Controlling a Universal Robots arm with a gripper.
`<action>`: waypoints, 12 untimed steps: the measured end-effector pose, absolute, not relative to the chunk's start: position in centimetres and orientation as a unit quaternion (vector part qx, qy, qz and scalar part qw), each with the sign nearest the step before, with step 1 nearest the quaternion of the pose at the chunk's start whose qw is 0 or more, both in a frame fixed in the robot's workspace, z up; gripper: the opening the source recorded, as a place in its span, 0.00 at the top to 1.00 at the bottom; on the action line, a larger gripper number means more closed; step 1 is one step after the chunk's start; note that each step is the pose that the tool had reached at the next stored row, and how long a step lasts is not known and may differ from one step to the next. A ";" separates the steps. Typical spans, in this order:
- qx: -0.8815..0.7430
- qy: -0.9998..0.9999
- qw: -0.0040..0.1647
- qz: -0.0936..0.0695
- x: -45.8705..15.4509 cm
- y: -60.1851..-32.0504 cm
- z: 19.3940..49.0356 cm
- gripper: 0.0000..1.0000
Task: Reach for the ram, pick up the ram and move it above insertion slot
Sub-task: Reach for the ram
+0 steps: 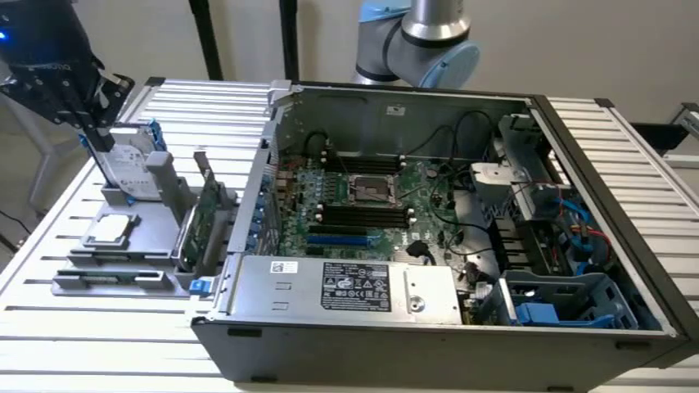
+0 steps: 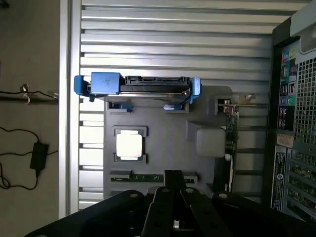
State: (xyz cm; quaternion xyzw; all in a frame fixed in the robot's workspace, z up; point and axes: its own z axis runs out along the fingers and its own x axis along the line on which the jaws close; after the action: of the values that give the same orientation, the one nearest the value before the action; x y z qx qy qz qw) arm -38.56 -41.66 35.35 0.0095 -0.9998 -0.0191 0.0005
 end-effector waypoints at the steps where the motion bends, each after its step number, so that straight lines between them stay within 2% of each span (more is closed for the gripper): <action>1: 0.010 -1.000 0.000 -0.019 -38.6 -41.7 35.3 0.89; 6: 0.009 -1.000 0.000 -0.019 -38.6 -42.1 35.3 0.89; 12: 0.010 -1.000 0.000 -0.019 -38.6 -44.8 35.3 0.89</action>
State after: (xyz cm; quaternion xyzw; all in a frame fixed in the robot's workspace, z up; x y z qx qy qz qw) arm -38.61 -44.82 35.33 0.0096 -0.9998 -0.0191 0.0005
